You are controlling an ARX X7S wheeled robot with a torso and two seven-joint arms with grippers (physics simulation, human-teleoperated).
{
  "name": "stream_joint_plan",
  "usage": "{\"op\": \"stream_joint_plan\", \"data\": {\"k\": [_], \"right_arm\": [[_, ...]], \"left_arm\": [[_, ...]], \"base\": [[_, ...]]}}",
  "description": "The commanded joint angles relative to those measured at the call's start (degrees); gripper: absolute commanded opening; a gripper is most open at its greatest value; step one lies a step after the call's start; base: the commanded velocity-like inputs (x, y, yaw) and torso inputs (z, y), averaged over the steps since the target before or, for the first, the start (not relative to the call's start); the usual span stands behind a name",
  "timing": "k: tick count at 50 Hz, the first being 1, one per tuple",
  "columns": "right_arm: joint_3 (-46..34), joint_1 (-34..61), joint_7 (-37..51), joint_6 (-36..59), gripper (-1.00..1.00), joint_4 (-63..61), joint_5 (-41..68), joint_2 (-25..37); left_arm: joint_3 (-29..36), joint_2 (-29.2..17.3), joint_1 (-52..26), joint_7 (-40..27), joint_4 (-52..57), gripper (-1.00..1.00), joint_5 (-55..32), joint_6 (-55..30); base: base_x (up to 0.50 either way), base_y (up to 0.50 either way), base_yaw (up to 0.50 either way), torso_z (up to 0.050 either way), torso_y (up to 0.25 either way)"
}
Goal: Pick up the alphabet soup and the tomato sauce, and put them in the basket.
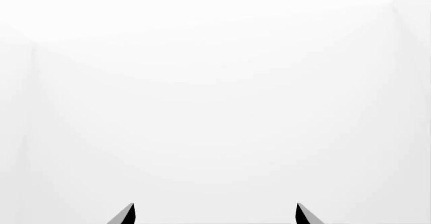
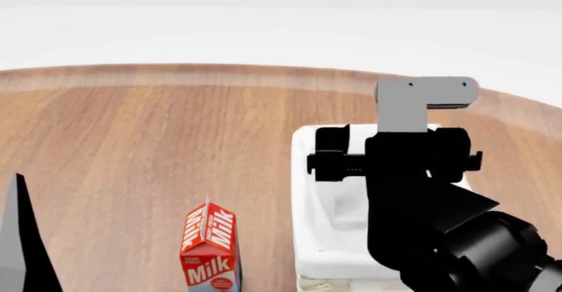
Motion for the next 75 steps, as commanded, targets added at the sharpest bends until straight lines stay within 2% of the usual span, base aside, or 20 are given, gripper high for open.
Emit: {"op": "stream_joint_plan", "data": {"k": [1, 24, 46, 54, 59, 67, 75], "right_arm": [[-0.4, 5.6, -0.2, 2.4, 1.0, -8.1, -3.0, 2.8], [-2.4, 12.5, -4.8, 8.8, 1.0, -25.6, -6.8, 7.9], [-4.5, 16.7, 2.2, 14.4, 1.0, -48.6, -10.0, 12.8], [-4.8, 15.3, 2.6, 13.7, 1.0, -53.5, -8.8, 15.1], [-6.5, 14.8, 6.2, 15.9, 1.0, -59.6, -9.8, 14.8], [-9.3, 9.2, 8.0, 15.3, 1.0, -62.5, -13.0, 15.6], [-10.7, 7.9, 8.2, 16.1, 1.0, -64.4, -13.7, 16.8]], "left_arm": [[0.0, 0.3, 0.0, 0.2, 0.1, 1.0, 0.0, -0.4], [-0.3, 0.8, -0.1, 0.5, 0.2, 1.0, -0.2, -1.3], [-0.3, 1.5, 0.2, 0.9, 0.1, 1.0, 0.0, -2.0], [-0.4, 1.8, -0.1, 1.0, 0.5, 1.0, -0.4, -2.8], [-0.5, 1.5, 0.2, 0.9, 0.5, 1.0, -0.4, -2.6], [-0.5, 1.8, 0.2, 1.1, 0.5, 1.0, -0.3, -2.9], [-0.5, 2.1, 0.1, 1.2, 0.6, 1.0, -0.5, -3.5]], "base": [[0.0, 0.0, 0.0, 0.0, 0.0], [0.0, 0.0, 0.0, 0.0, 0.0], [0.0, 0.0, 0.0, 0.0, 0.0], [0.0, 0.0, 0.0, 0.0, 0.0], [0.0, 0.0, 0.0, 0.0, 0.0], [0.0, 0.0, 0.0, 0.0, 0.0], [0.0, 0.0, 0.0, 0.0, 0.0]]}}
